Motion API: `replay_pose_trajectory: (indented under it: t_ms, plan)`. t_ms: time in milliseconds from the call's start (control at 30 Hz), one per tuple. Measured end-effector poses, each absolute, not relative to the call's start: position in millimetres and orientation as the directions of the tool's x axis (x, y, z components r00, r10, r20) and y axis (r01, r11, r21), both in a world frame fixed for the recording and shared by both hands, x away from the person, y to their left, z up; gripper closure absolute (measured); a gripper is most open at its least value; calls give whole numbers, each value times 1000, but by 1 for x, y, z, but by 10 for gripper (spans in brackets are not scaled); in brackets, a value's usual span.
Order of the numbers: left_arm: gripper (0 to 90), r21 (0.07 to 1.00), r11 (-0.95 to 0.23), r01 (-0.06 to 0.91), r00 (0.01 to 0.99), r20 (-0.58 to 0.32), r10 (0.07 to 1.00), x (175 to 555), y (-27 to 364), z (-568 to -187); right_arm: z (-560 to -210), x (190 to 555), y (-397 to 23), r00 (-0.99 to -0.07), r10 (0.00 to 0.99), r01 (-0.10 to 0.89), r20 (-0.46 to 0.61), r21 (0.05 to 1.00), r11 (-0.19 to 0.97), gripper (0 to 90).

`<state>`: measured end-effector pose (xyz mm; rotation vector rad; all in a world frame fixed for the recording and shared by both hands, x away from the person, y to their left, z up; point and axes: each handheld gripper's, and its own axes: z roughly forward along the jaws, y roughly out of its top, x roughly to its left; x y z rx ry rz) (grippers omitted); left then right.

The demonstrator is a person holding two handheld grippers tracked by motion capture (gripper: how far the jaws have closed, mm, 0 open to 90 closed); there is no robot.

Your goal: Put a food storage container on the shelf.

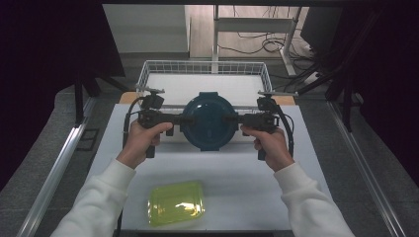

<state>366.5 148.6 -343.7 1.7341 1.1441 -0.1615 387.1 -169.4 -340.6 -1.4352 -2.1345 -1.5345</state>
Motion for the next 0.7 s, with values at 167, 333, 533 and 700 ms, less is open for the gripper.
replay_pose_trajectory:
  t_ms: [167, 333, 533, 700]
  plan:
    - [410, 666, -35, 745, 542, -574, 614, 375, 151, -331, -328, 397, -167, -531, 601, 757, 597, 654, 19, 388]
    - [409, 673, -27, 739, 544, -573, 613, 384, 154, -318, -314, 406, -164, -531, 601, 756, 597, 655, 18, 388]
    - [409, 673, -13, 740, 540, -582, 608, 399, 156, -306, -299, 421, -162, -522, 603, 759, 604, 651, 6, 391]
    - [408, 674, -18, 739, 545, -581, 604, 410, 159, -299, -289, 433, -160, -521, 608, 757, 599, 654, 4, 394]
